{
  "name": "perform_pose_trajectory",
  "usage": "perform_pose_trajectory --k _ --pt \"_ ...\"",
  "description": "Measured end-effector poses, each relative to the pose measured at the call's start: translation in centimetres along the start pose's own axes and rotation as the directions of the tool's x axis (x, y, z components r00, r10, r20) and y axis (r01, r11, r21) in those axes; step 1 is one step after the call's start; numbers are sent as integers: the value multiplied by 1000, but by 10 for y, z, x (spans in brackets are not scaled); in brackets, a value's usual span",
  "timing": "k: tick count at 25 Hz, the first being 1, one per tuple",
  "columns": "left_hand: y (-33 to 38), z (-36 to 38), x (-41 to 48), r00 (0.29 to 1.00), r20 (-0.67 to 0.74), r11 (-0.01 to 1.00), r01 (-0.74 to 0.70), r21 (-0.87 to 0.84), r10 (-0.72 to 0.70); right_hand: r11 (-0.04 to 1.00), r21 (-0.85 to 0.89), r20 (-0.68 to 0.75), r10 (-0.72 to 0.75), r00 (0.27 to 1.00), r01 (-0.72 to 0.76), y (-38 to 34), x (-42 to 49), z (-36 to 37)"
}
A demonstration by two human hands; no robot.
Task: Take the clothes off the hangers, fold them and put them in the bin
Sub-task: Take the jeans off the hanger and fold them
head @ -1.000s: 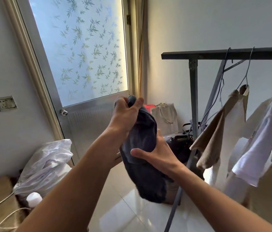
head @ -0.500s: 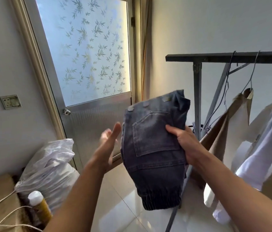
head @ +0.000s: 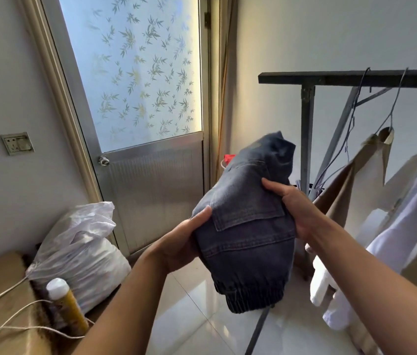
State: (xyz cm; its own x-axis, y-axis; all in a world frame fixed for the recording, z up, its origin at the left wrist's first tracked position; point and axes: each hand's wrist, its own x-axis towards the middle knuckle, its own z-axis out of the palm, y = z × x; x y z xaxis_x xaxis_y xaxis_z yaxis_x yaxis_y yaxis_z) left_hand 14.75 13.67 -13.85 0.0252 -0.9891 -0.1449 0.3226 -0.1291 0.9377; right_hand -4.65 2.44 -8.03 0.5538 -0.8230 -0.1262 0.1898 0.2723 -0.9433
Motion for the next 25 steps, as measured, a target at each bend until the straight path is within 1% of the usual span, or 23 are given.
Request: perform_pose_trajectory --k 1,2,3,4,5,6,7,8,9,11,13,14,15,16,17,18,19,20,21,23,24,25 --pt "-2 4 -3 999 35 994 3 -112 1 1000 1 17 26 1000 -26 0 -2 -1" --pt "-3 7 -4 998 52 971 -23 -237 36 999 2 36 44 998 -44 -1 -4 -1" --pt "-3 12 -3 995 35 938 -71 -340 88 999 -2 45 51 998 -51 -2 -4 -2" --pt "-4 14 0 987 -26 902 -153 -403 156 999 -14 48 51 998 -50 -3 -3 -3" --pt "-4 17 4 967 -130 869 -255 -424 221 998 -42 39 54 998 -52 -4 -2 -4" --pt "-1 20 8 929 -253 838 -356 -414 269 995 -79 10 57 998 -56 -5 1 -4" --pt "1 22 11 885 -358 813 -431 -392 297 992 -119 -37 48 998 -52 -5 4 -4" --pt "4 23 12 849 -422 803 -478 -356 319 989 -143 -83 32 996 -44 -4 5 -5" --pt "7 24 12 827 -438 804 -507 -311 352 989 -146 -110 12 994 -28 -2 7 -7" --pt "12 27 9 818 -403 843 -509 -173 411 987 -156 -111 -47 993 29 1 7 -16" --pt "21 27 2 834 -336 885 -465 -3 437 983 -166 1 -80 997 79 5 5 -24" --pt "27 25 -2 859 -273 900 -424 99 434 972 -210 57 -95 994 105 4 1 -27" --pt "33 21 -4 879 -191 884 -381 270 437 940 -308 82 -125 989 144 4 -3 -29" --pt "38 17 -6 892 -117 802 -327 499 436 873 -444 83 -184 979 201 2 -6 -31" --pt "43 14 -6 900 -67 651 -258 714 431 782 -568 84 -257 963 258 1 -9 -34" --pt "45 14 -6 898 -39 480 -198 854 439 684 -667 95 -316 944 296 -1 -12 -36" --pt "47 14 -4 890 -20 338 -152 929 455 593 -738 119 -356 927 322 -1 -14 -37" --pt "48 15 -1 882 -12 243 -116 963 472 503 -795 143 -388 911 339 0 -16 -39" --pt "49 17 0 872 -12 175 -85 981 490 414 -842 156 -426 891 345 2 -16 -41" --pt "47 18 3 849 -34 95 -19 995 527 254 -896 196 -507 839 363 3 -19 -48" --pt "45 19 5 833 -53 84 7 996 550 213 -894 234 -529 816 394 2 -22 -50" --pt "41 21 6 812 -89 100 38 994 577 207 -872 278 -535 797 444 1 -23 -52"
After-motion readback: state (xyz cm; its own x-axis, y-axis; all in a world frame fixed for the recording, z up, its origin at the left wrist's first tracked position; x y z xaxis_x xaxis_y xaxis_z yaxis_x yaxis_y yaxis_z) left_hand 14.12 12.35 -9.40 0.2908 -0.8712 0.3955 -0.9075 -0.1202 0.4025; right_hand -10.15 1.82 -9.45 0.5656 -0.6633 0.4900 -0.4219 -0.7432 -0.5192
